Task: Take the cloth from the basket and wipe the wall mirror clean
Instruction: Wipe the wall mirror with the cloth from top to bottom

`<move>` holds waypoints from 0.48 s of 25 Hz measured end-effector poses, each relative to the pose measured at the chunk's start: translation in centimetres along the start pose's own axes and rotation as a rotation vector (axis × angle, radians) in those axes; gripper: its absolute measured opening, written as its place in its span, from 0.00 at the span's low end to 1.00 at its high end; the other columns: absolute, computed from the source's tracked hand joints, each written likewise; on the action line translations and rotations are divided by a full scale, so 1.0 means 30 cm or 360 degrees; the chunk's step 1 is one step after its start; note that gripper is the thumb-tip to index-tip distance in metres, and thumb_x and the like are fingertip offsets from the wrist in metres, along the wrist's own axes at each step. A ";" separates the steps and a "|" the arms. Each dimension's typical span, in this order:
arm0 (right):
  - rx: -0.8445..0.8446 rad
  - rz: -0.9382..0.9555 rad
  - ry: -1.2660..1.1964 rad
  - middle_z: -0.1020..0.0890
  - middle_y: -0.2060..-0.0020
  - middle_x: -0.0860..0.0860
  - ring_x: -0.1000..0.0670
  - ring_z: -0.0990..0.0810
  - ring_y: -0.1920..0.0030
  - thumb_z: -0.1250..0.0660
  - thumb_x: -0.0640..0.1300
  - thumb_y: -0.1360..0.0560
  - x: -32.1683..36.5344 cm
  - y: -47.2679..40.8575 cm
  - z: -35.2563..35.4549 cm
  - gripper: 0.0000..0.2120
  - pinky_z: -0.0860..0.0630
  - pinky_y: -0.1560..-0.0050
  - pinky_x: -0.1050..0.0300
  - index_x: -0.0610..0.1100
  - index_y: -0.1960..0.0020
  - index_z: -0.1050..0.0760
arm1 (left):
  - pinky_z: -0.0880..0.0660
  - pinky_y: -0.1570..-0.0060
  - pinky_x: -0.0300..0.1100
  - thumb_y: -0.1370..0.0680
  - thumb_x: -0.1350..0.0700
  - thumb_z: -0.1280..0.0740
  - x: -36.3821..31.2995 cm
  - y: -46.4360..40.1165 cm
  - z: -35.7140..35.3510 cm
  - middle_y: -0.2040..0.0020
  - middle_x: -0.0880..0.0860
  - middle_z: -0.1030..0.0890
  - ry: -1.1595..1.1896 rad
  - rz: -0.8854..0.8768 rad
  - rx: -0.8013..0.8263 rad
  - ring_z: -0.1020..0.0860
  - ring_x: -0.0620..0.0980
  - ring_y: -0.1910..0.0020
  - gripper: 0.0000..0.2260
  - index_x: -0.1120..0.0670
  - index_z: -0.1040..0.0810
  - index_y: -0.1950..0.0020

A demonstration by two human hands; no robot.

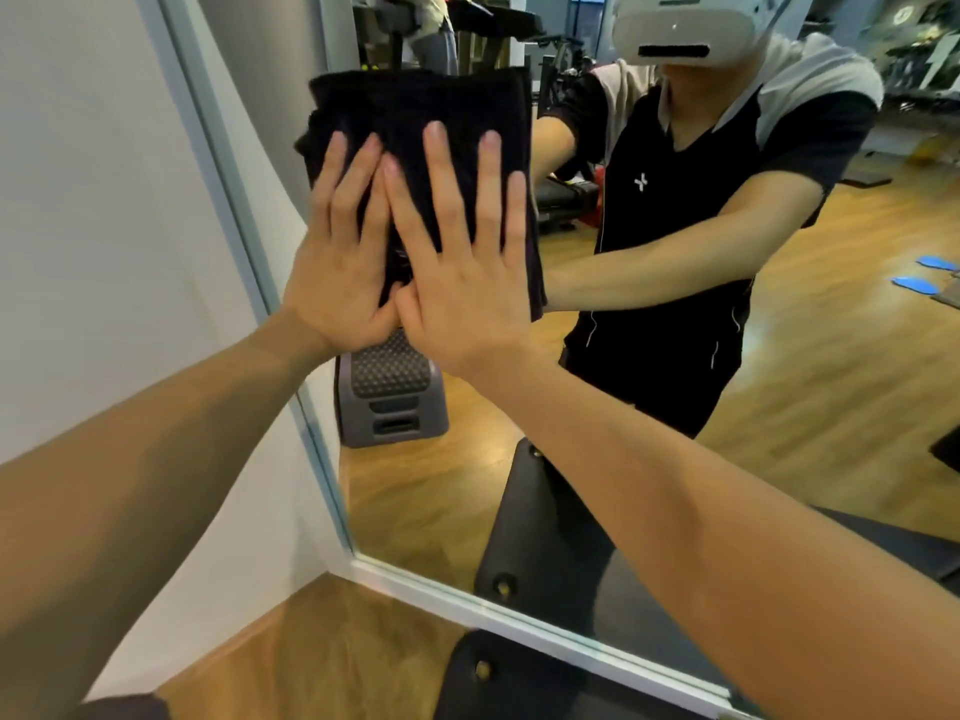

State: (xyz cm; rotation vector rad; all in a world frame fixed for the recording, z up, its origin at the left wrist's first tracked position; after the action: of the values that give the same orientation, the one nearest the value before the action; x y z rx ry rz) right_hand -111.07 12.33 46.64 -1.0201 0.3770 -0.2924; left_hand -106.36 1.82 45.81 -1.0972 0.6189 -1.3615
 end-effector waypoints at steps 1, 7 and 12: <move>-0.0003 0.0019 -0.0004 0.42 0.17 0.40 0.30 0.47 0.18 0.39 0.50 0.24 0.049 0.006 -0.043 0.37 0.54 0.18 0.34 0.47 0.16 0.43 | 0.49 0.19 0.64 0.21 0.45 0.40 0.044 0.048 -0.005 0.22 0.68 0.44 -0.0013 0.0018 -0.0005 0.47 0.79 0.23 0.38 0.74 0.43 0.23; -0.0048 -0.0027 -0.0084 0.39 0.18 0.42 0.32 0.46 0.18 0.41 0.49 0.19 0.308 0.150 -0.331 0.31 0.48 0.18 0.35 0.48 0.17 0.40 | 0.50 0.20 0.66 0.25 0.46 0.38 0.239 0.378 -0.068 0.21 0.67 0.46 -0.0046 -0.0100 0.0099 0.53 0.71 0.19 0.44 0.62 0.56 0.16; 0.0067 -0.0017 -0.0077 0.47 0.18 0.43 0.33 0.49 0.18 0.41 0.49 0.16 0.366 0.380 -0.483 0.32 0.52 0.17 0.37 0.46 0.15 0.49 | 0.47 0.22 0.72 0.27 0.46 0.34 0.186 0.612 -0.175 0.21 0.69 0.45 -0.0098 -0.0060 0.0269 0.50 0.73 0.20 0.44 0.70 0.47 0.20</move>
State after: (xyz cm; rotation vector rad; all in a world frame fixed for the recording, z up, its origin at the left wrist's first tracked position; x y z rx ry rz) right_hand -106.83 2.34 28.12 -0.9863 0.3205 -0.2837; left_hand -101.74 -7.37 28.80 -1.0144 0.4321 -1.3807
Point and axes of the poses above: each hand's wrist, its own y-axis away from the middle knuckle, its own z-axis out of the back of the hand, x = y × z, the point moved 8 cm from there along -y, towards the middle knuckle
